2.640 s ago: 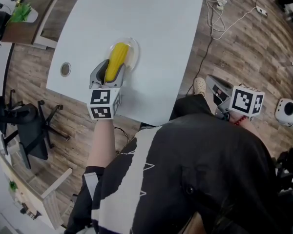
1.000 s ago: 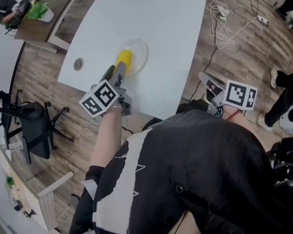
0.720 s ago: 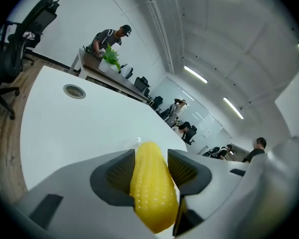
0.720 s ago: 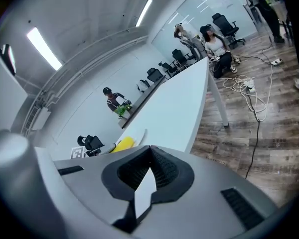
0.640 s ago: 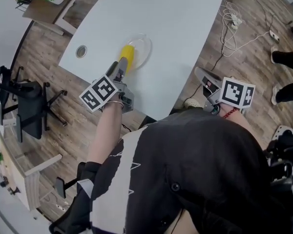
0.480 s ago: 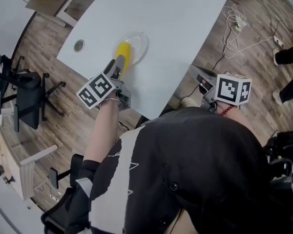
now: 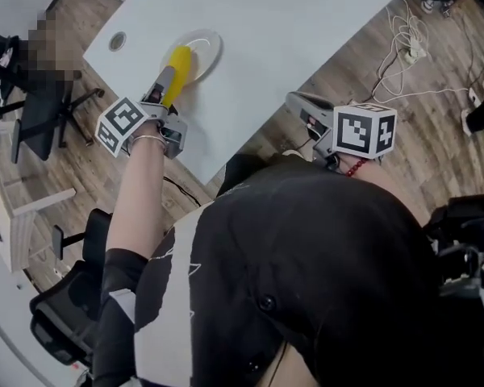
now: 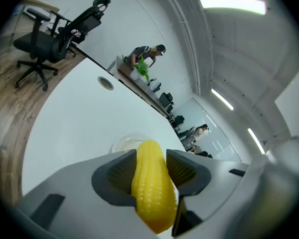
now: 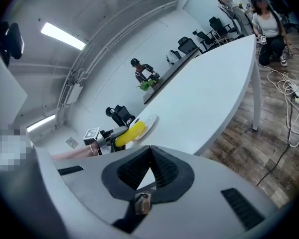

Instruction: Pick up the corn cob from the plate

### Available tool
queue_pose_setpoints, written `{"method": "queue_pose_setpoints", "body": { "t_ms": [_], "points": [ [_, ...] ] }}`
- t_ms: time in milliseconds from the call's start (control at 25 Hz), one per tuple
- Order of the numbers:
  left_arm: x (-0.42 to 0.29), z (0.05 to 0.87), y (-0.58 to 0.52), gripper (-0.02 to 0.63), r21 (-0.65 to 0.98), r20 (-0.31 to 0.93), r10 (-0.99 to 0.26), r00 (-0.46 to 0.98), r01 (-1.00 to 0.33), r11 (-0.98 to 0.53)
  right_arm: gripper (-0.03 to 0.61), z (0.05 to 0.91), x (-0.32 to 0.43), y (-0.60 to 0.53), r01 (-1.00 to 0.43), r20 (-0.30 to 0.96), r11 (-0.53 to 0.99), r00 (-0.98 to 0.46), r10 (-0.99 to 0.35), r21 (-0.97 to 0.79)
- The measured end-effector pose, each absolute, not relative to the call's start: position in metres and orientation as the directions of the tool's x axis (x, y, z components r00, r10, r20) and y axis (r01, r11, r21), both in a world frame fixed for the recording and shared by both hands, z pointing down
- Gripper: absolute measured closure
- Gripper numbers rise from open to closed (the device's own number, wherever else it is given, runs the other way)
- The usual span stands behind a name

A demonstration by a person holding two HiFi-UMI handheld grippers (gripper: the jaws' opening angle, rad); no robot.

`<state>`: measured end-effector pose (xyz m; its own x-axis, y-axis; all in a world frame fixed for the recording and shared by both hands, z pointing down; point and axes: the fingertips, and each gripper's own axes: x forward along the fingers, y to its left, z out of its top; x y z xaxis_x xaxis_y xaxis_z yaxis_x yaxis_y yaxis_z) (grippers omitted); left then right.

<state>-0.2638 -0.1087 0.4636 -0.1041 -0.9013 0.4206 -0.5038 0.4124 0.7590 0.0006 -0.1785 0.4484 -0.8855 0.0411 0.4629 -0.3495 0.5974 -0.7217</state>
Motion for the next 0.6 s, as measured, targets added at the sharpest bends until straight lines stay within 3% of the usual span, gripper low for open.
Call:
{"method": "queue_pose_setpoints", "body": {
  "t_ms": [360, 600],
  "points": [
    [-0.279, 0.461, -0.106, 0.419, 0.844, 0.387, -0.85, -0.359, -0.235, 0.483, 0.563, 0.472, 0.018, -0.202, -0.246, 0.488, 0.647, -0.844, 0.223, -0.722],
    [-0.261, 0.439, -0.107, 0.42, 0.96, 0.222, -0.856, -0.468, -0.047, 0.275, 0.563, 0.482, 0.01, -0.196, -0.221, 0.477, 0.599, -0.822, 0.31, -0.769]
  ]
}}
